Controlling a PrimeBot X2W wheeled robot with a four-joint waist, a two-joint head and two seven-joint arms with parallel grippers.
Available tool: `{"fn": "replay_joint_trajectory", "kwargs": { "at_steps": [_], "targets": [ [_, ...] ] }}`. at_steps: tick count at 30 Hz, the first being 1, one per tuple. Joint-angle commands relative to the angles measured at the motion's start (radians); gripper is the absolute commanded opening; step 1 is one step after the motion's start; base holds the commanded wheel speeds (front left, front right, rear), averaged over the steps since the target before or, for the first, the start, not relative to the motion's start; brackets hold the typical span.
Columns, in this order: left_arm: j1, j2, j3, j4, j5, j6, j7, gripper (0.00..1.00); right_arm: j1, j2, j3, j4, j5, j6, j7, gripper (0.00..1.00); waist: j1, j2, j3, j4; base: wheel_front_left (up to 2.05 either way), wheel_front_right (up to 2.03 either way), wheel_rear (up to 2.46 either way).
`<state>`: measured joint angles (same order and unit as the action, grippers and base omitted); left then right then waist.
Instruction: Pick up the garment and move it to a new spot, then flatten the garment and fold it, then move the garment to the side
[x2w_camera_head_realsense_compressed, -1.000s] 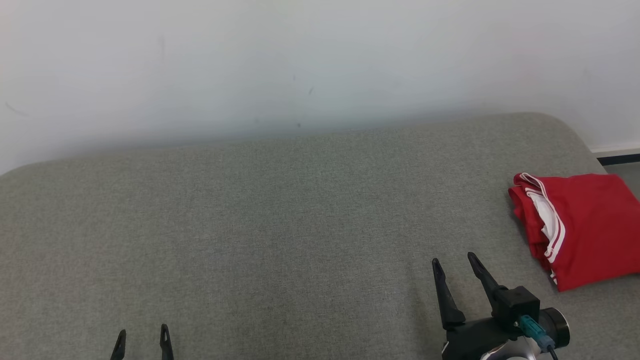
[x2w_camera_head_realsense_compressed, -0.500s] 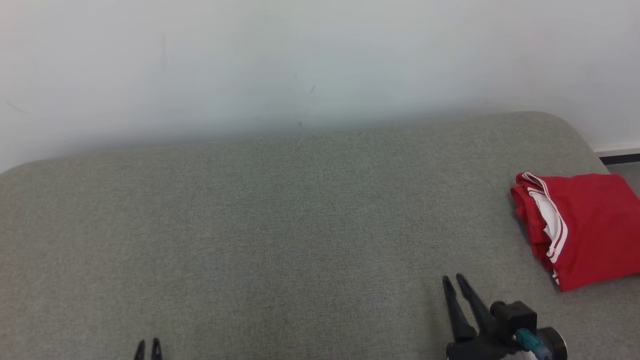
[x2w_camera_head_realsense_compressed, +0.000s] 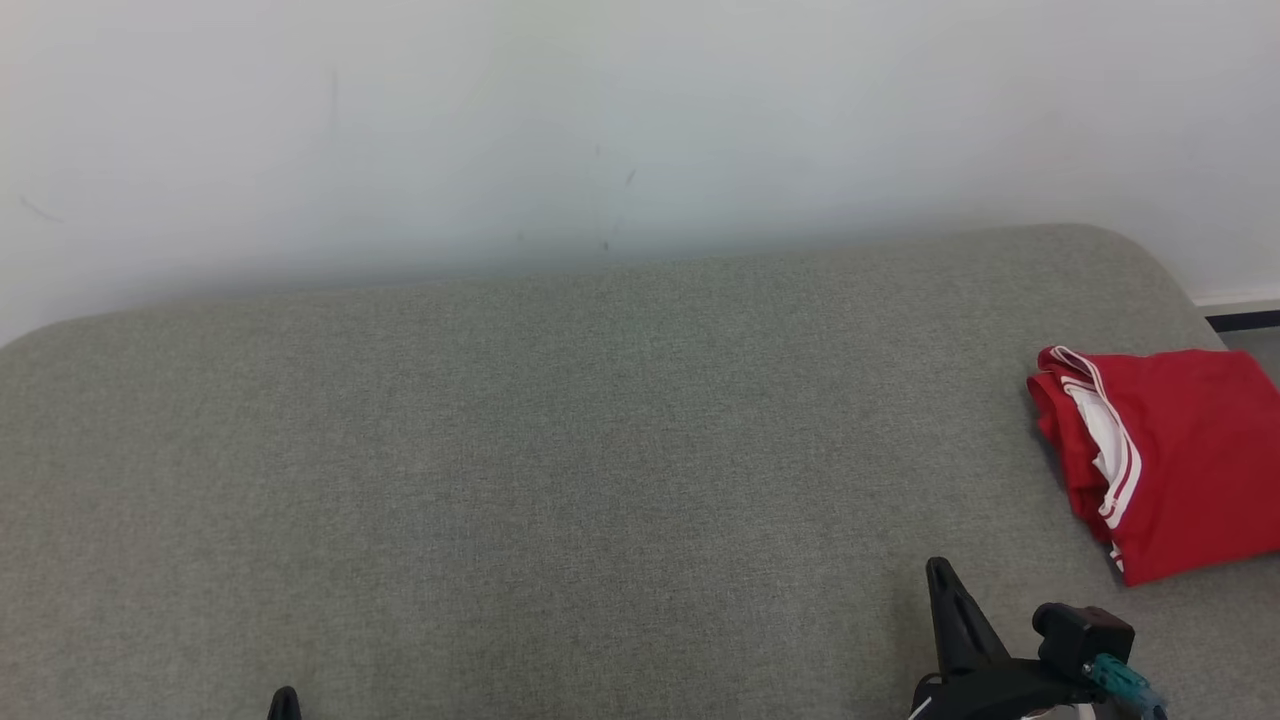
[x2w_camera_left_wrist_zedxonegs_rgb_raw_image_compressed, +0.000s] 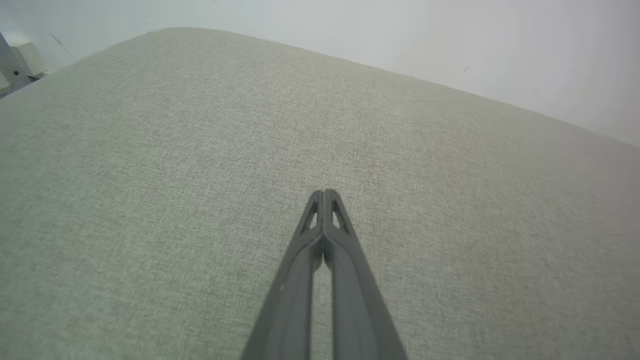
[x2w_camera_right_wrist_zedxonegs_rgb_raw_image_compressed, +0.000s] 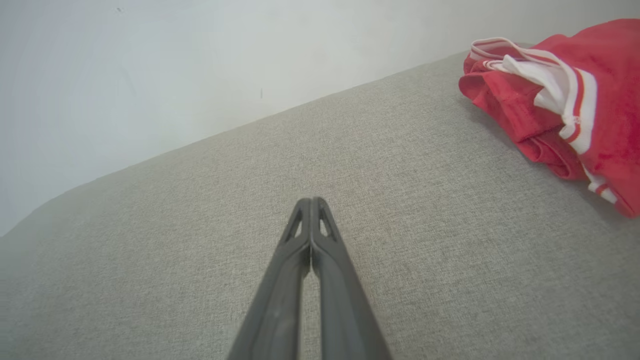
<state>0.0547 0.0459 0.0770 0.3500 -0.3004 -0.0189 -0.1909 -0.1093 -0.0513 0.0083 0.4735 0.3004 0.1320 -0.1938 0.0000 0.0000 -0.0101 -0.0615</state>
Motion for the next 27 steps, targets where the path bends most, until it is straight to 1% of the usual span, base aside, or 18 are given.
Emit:
{"fn": "replay_joint_trajectory", "kwargs": {
  "at_steps": [1,6,7,27],
  "targets": [
    [-0.031,0.003,0.003,-0.021,-0.055,-0.008,0.008,0.0,-0.016,0.0,-0.006,-0.026,0.057,0.0,0.009,0.0,0.0,0.0,0.0,0.001,0.0,0.0,0.0],
    [-0.038,0.004,0.004,-0.03,-0.148,-0.015,0.028,0.0,-0.013,0.0,-0.013,-0.044,0.149,0.0,0.029,0.0,0.0,0.0,0.001,0.004,0.0,0.0,0.0],
    [-0.038,0.004,0.004,-0.03,-0.148,-0.015,0.028,0.0,-0.013,0.0,-0.013,-0.044,0.149,0.0,0.029,0.0,0.0,0.0,0.001,0.004,0.0,0.0,0.0],
    [-0.075,0.004,0.013,-0.053,-0.468,-0.043,0.104,0.0,-0.01,0.001,-0.043,-0.097,0.469,-0.001,0.105,0.0,0.0,0.0,0.003,0.015,0.0,0.0,0.0]
  ]
}}
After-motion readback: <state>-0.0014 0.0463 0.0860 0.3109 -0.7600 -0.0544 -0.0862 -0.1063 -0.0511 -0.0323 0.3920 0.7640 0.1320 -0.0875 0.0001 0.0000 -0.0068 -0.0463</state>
